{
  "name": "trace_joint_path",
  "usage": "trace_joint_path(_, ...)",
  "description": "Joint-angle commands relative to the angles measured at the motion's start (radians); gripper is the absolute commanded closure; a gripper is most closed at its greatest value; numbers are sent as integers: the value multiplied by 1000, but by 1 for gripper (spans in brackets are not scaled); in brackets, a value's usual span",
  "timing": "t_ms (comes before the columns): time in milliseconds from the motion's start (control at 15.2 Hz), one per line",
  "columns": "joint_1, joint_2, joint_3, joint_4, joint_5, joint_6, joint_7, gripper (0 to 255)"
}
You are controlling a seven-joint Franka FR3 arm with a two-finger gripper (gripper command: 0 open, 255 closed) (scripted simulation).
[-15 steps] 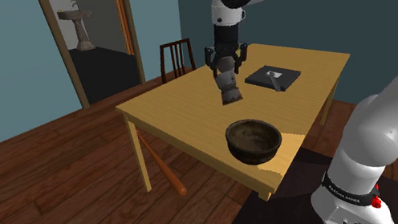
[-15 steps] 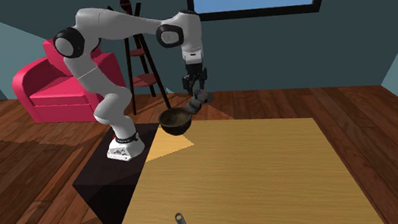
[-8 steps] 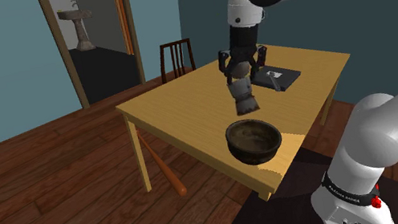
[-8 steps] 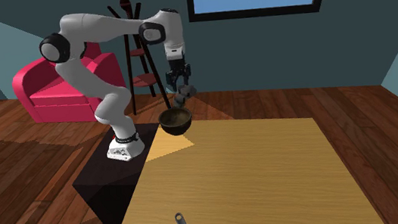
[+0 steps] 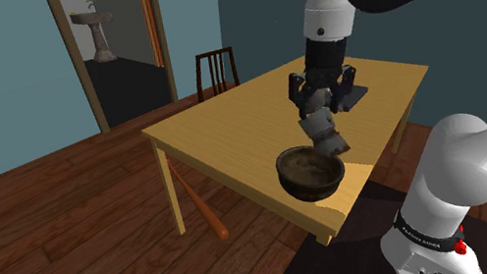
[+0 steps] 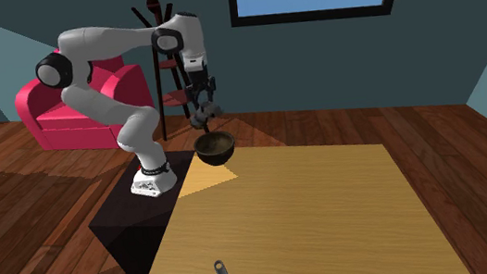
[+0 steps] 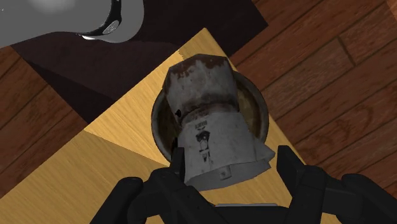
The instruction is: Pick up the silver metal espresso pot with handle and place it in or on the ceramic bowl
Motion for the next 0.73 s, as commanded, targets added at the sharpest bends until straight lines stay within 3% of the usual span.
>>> trace_joint_path(0, 4, -14, 5, -30, 6, 16, 3, 255)
trace_joint_path(660, 15, -30, 24, -172, 26, 142, 2, 255)
